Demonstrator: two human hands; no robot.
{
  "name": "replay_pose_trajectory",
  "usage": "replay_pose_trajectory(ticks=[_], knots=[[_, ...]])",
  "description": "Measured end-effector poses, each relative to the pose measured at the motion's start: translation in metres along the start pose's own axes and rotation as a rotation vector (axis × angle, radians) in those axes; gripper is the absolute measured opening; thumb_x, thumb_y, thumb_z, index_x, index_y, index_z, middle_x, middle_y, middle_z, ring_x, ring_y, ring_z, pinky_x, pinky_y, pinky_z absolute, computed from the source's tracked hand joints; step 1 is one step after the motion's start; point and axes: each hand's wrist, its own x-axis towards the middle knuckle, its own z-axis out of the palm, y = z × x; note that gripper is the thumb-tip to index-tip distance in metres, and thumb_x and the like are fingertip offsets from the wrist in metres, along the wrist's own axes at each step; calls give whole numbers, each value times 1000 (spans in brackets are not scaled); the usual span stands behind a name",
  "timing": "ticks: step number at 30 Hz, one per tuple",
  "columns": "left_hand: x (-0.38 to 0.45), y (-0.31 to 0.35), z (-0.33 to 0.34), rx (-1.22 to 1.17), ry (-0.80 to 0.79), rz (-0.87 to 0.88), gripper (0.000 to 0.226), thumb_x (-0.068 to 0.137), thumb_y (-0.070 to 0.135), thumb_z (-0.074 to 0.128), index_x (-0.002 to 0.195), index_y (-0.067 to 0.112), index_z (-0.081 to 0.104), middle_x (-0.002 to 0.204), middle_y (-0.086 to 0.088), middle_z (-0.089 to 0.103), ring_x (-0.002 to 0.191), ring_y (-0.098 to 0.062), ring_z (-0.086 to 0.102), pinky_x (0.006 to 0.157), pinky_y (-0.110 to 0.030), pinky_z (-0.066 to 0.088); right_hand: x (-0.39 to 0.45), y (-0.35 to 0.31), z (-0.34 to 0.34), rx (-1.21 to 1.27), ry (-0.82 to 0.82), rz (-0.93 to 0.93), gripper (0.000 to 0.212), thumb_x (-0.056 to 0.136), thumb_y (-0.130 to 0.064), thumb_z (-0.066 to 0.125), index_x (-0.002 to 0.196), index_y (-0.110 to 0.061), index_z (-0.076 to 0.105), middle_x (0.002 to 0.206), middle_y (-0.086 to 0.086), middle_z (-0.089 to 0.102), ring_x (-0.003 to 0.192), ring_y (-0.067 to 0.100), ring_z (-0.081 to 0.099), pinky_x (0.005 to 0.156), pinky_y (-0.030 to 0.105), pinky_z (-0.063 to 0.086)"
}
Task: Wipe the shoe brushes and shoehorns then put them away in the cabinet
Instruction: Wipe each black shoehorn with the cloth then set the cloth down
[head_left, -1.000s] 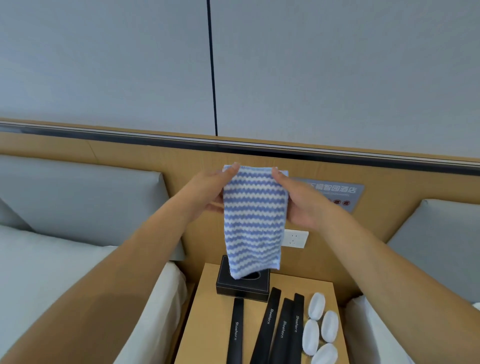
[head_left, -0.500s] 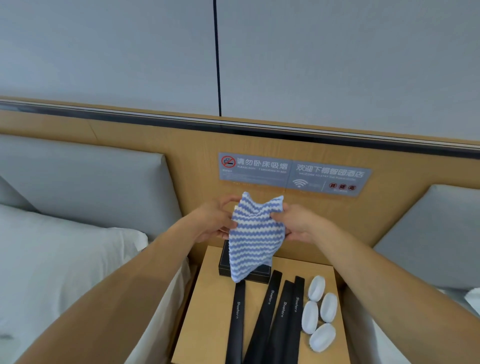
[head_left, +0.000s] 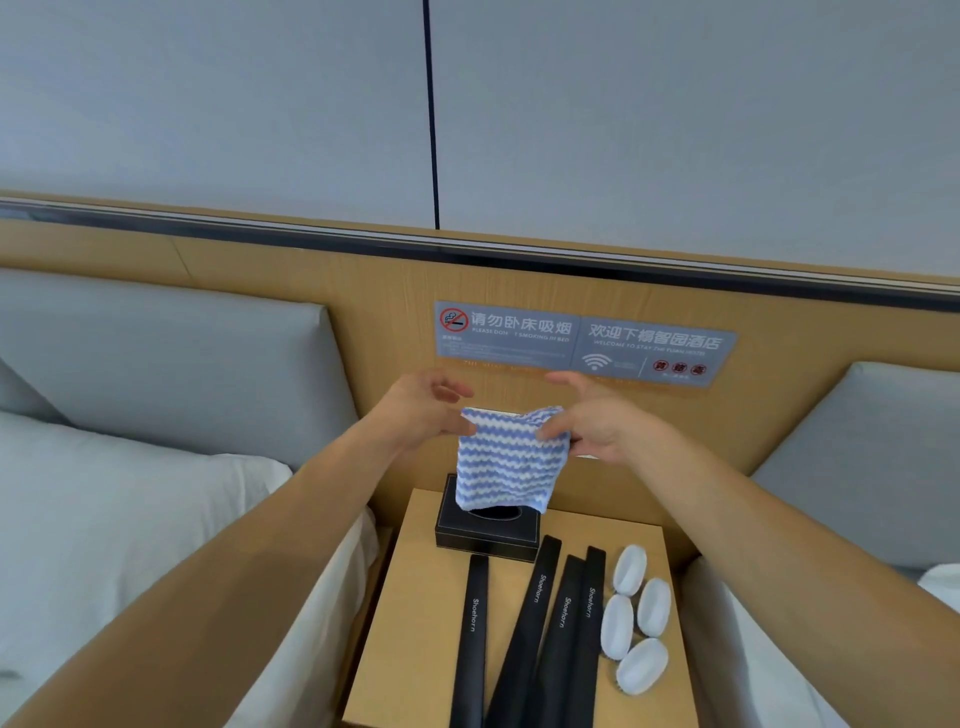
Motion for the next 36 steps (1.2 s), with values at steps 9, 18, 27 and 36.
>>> replay_pose_trajectory(ticks=[9,18,27,36], knots=[[3,-7,5,414,153,219,10,89,12,68,95,17,75,86,7,67,80,-7,60,66,-15,43,0,6,5,-390,140,-243,25,79,-3,80,96,-20,72,107,-1,65,107,21,61,81,27,49],[1,-24,3,538,237,279,20,100,13,45,104,13,64,94,-5,64,83,-22,60,70,-35,48,6,24,24,-480,208,-343,14,81,-11,81,85,-18,69,94,2,69,89,18,63,76,31,51],[-14,-97,4,98,57,1,2,92,15,65,92,13,63,94,-16,71,79,-18,74,80,-37,60,20,80,57,-587,138,-277,9,94,-15,67,88,-19,61,91,9,72,62,13,73,67,35,60],[-14,-223,17,205,151,-148,15,83,9,75,82,22,66,81,-2,70,61,-9,70,62,-27,61,55,173,121,-578,73,-95,7,92,-7,68,92,-14,66,93,6,69,66,16,73,73,41,63]])
